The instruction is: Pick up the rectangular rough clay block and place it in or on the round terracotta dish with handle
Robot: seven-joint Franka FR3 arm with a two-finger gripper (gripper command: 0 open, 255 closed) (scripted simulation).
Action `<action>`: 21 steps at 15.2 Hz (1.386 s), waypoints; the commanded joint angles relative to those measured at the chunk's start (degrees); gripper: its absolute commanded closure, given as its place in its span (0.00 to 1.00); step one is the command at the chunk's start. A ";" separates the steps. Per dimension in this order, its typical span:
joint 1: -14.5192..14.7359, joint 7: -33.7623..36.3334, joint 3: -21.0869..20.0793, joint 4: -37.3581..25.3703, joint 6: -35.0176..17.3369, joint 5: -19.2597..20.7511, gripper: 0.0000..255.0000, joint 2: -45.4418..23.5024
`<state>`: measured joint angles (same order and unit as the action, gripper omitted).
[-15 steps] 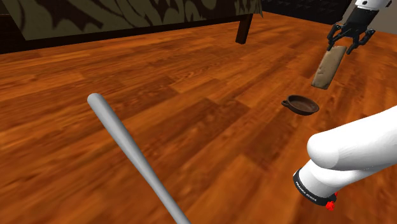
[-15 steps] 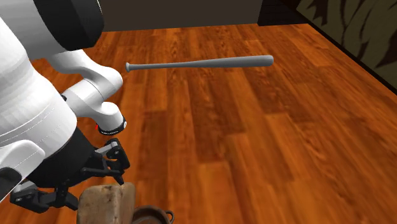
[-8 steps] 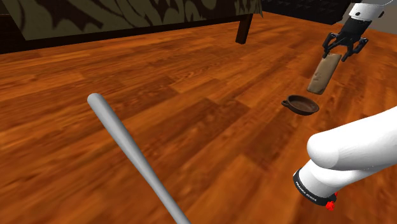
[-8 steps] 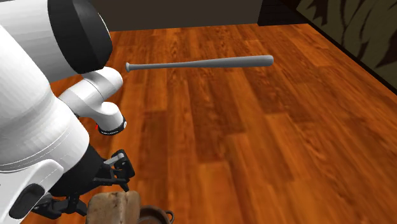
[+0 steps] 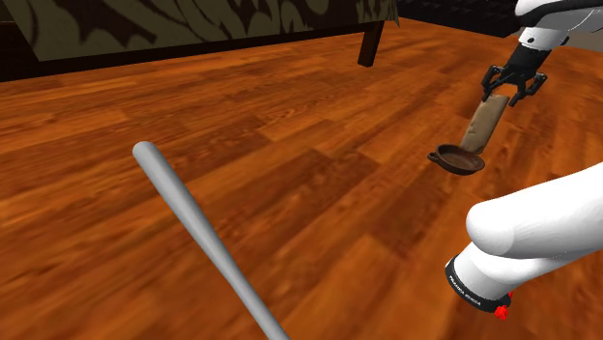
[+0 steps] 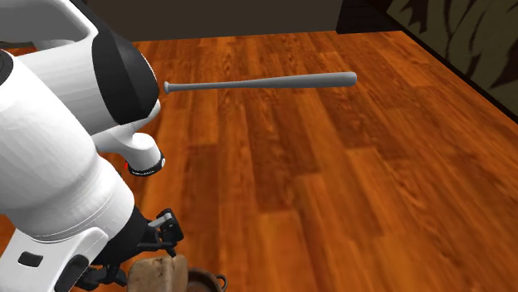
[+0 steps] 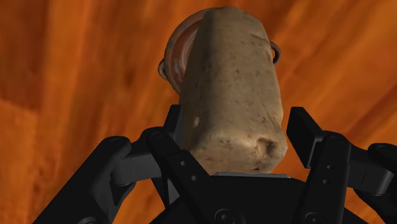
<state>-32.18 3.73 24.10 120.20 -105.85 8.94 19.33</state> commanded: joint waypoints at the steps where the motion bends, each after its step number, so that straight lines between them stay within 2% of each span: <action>1: -0.08 0.06 0.12 1.51 -1.56 0.12 1.00 0.10; 10: -0.28 0.12 0.92 7.64 -8.53 0.36 1.00 -0.77; 17: -0.28 0.12 0.92 7.64 -8.53 0.36 1.00 -0.77; 18: -0.28 0.10 0.93 7.62 -8.54 0.35 0.00 -0.80; 21: -0.29 0.09 0.94 7.62 -8.54 0.36 0.00 -0.79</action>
<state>-32.47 3.81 25.04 127.82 -114.38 9.30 18.53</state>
